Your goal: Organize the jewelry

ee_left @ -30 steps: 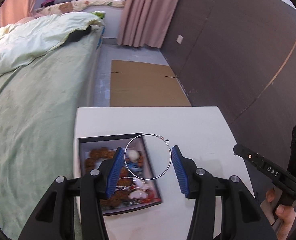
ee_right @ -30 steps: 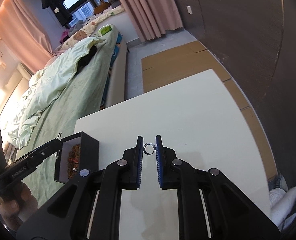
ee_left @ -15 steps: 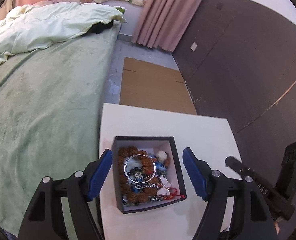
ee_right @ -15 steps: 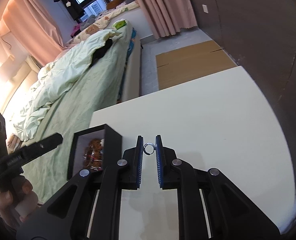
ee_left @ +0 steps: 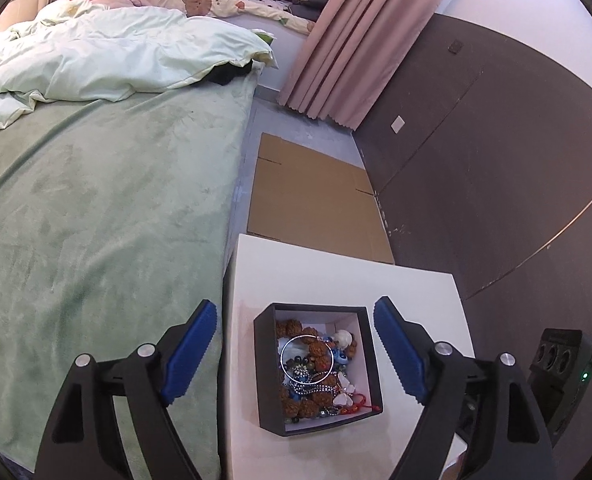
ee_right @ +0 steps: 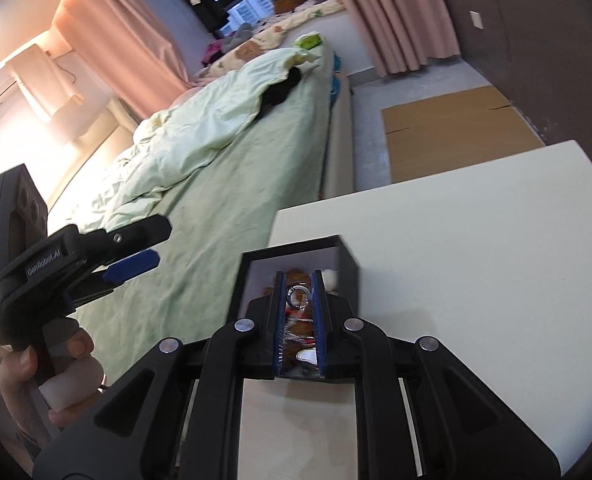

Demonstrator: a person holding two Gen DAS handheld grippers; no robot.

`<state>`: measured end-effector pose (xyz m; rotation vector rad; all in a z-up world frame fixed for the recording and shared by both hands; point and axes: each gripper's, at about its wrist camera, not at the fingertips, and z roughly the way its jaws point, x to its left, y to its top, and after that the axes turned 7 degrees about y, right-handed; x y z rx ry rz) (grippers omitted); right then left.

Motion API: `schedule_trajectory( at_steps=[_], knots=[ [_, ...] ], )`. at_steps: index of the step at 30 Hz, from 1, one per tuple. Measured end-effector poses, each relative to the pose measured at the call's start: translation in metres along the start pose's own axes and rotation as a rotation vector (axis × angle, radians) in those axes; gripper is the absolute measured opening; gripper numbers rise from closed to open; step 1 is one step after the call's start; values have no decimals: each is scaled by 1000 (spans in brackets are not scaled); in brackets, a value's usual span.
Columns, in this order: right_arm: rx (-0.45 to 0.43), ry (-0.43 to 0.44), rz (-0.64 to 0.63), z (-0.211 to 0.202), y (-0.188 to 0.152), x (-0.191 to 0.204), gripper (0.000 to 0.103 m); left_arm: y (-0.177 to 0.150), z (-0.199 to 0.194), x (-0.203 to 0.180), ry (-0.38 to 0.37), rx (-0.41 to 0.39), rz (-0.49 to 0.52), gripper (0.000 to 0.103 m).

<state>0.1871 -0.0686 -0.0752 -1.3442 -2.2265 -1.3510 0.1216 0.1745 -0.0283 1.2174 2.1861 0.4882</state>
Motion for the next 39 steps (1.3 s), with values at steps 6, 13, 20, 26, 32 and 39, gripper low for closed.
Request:
schedule_trajectory(
  at_steps=[6,13,20,26,32,39],
  knots=[
    [23,51,-8,20,3,14,16,3,-1,5,-6,-6,-13,83],
    [43,51,35,16,3,3,32,3,-2,5,-7,-8,-10,84],
    [32,43,39,-4,1,-3,32,-4,-3,-6,-14,-1,30,86],
    [19,43,37,-26,1,-7,34,-15,-12,-15,1,-24,84,94],
    [-1,-5,44,-50,-2,-20,35,-33,-33,-32,15,-85,168,94],
    [-45,-59,11,-88,-10,-23,91,-49,-51,-42,28,-128,191,95]
  ],
)
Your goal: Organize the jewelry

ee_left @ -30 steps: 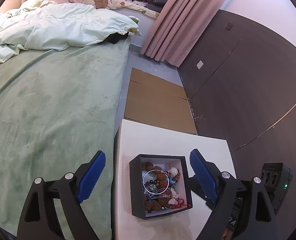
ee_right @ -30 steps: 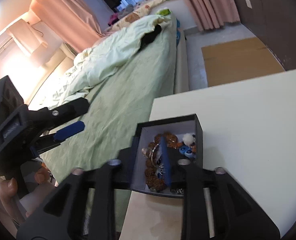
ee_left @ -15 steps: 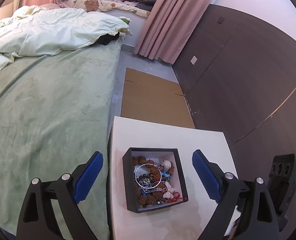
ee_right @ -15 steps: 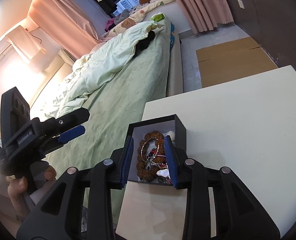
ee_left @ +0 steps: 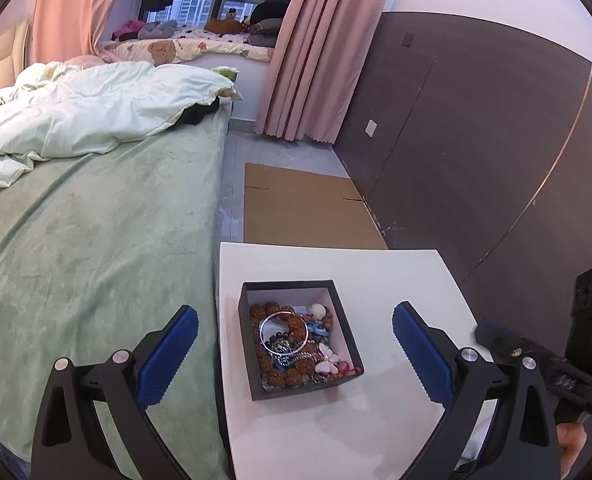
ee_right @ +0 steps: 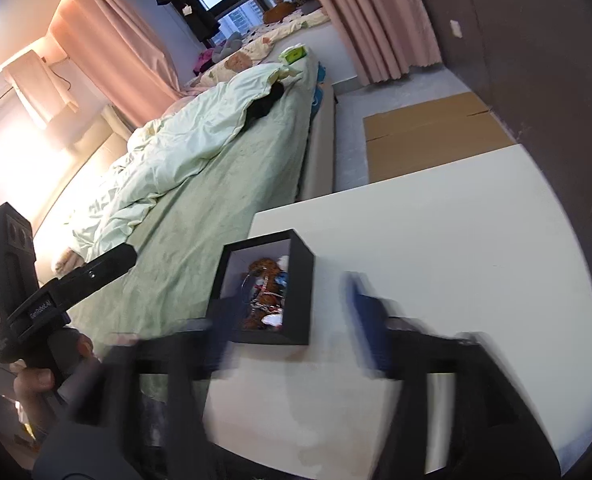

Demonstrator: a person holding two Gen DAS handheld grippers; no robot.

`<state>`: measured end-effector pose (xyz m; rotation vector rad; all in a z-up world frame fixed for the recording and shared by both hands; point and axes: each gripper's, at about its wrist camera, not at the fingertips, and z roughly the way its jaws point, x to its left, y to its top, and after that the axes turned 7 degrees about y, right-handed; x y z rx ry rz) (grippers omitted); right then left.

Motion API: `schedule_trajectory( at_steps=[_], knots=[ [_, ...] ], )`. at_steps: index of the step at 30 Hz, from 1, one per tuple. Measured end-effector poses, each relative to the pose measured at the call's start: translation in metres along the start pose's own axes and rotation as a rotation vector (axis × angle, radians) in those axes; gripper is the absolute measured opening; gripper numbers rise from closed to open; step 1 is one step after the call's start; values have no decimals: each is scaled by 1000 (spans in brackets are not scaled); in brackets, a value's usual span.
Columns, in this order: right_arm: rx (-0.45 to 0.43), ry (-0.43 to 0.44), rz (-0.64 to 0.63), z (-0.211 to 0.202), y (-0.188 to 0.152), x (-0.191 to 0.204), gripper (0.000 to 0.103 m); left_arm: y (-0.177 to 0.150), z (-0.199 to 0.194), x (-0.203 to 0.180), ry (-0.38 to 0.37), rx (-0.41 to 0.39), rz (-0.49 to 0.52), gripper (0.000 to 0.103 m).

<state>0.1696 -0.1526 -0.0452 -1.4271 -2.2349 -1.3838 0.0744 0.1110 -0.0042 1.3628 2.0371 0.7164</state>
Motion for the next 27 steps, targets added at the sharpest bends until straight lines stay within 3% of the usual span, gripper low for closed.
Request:
schedule_trajectory(
  at_steps=[2,17,27],
  knots=[
    [-47,-18,-7,-13,-3,0,93,-5,-5,-6,2,-9,11,94],
    [-17,-81,-24,-50,-15,-21,98,-37,-27,-37,10,-75,79,95],
    [-66,-79,-79,-74,-15,-11,98,-47,-50,-47,8,-149,99,95]
  ],
)
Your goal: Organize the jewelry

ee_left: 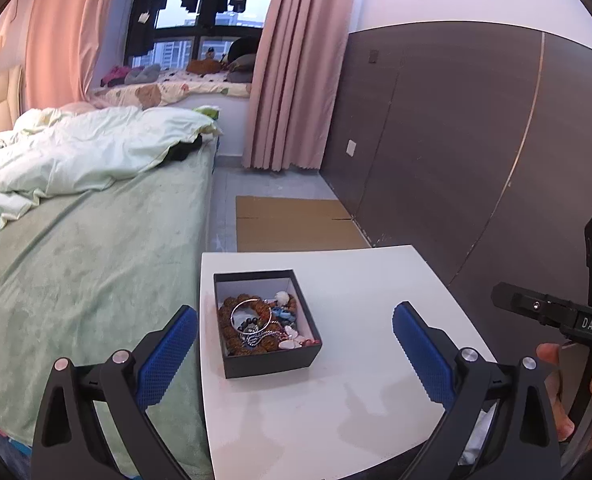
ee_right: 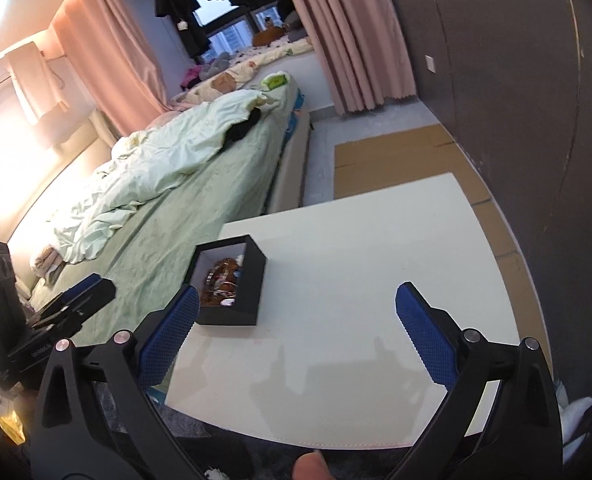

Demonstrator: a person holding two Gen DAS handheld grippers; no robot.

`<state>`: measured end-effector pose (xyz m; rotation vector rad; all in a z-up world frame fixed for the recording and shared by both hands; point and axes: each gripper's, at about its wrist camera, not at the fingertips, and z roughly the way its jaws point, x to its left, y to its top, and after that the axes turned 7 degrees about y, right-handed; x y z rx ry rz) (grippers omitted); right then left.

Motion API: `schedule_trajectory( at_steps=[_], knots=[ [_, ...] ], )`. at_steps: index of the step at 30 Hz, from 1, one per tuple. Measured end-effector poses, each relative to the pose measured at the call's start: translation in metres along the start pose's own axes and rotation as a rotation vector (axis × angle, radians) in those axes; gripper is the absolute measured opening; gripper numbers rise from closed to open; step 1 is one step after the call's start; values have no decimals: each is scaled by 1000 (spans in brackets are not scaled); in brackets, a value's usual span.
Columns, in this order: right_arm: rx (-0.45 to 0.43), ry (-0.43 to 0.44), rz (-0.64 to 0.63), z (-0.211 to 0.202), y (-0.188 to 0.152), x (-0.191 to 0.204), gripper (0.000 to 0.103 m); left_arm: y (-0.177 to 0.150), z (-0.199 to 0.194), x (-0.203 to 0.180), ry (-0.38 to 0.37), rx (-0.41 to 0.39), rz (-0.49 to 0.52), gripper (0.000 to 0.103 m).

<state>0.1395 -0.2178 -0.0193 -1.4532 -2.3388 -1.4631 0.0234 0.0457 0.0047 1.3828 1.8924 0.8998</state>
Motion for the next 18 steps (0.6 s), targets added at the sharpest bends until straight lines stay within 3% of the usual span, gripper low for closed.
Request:
schedule_trajectory(
  at_steps=[10,18],
  knots=[
    [6,2,-86,-8,-11,19,98,-4,-8,7,2,-2,-4,95],
    [3,1,-60,-7,-12,13,98,-7,-8,11,10,0,-3,95]
  ],
)
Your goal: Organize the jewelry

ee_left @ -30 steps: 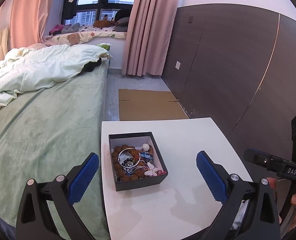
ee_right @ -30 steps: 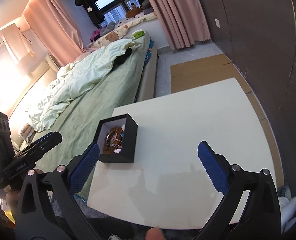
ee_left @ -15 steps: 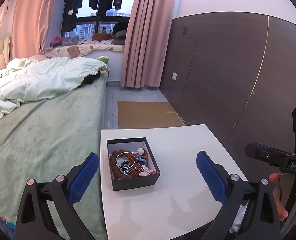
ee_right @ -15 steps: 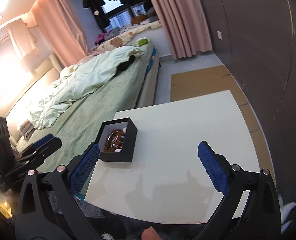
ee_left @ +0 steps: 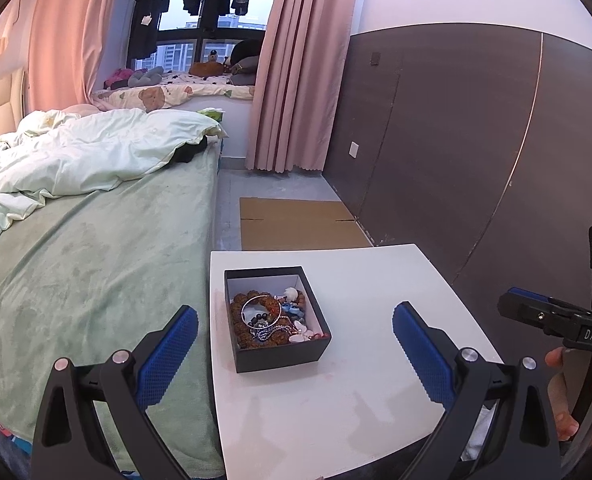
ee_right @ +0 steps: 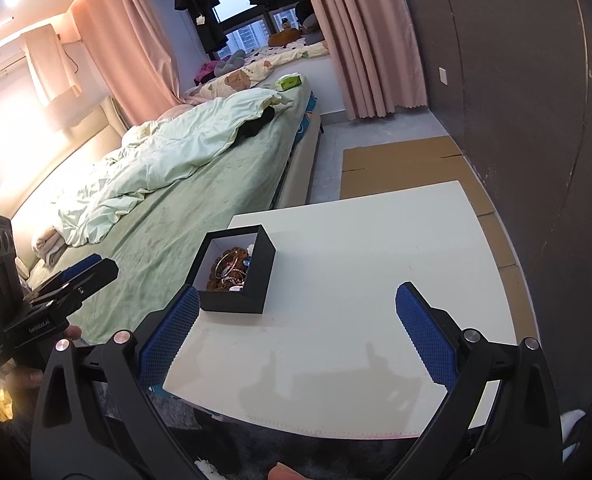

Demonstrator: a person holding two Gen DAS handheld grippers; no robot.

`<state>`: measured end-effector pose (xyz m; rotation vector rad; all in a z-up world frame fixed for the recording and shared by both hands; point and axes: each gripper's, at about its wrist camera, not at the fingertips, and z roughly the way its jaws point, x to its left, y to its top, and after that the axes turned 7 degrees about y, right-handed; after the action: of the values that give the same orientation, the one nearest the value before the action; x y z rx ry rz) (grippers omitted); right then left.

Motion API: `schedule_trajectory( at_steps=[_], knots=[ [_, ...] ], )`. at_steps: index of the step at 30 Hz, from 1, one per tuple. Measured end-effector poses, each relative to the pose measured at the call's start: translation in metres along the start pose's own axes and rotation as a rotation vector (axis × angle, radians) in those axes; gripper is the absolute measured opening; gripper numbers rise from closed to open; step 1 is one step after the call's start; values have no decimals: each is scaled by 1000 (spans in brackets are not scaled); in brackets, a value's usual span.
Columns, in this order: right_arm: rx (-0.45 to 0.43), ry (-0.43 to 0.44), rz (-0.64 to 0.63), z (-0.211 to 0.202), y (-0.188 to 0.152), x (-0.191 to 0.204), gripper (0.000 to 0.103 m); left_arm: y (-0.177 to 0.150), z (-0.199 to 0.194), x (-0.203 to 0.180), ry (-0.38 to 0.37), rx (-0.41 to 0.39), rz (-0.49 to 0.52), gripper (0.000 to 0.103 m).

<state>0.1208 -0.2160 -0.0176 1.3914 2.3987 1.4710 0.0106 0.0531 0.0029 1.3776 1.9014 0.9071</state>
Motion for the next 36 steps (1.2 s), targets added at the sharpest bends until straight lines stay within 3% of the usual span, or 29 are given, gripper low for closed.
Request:
schedule_trajectory(
  at_steps=[36],
  knots=[
    [-13,-6,11,0,-4,-2,98,0,-10,-2,21,-17,0,95]
  ],
)
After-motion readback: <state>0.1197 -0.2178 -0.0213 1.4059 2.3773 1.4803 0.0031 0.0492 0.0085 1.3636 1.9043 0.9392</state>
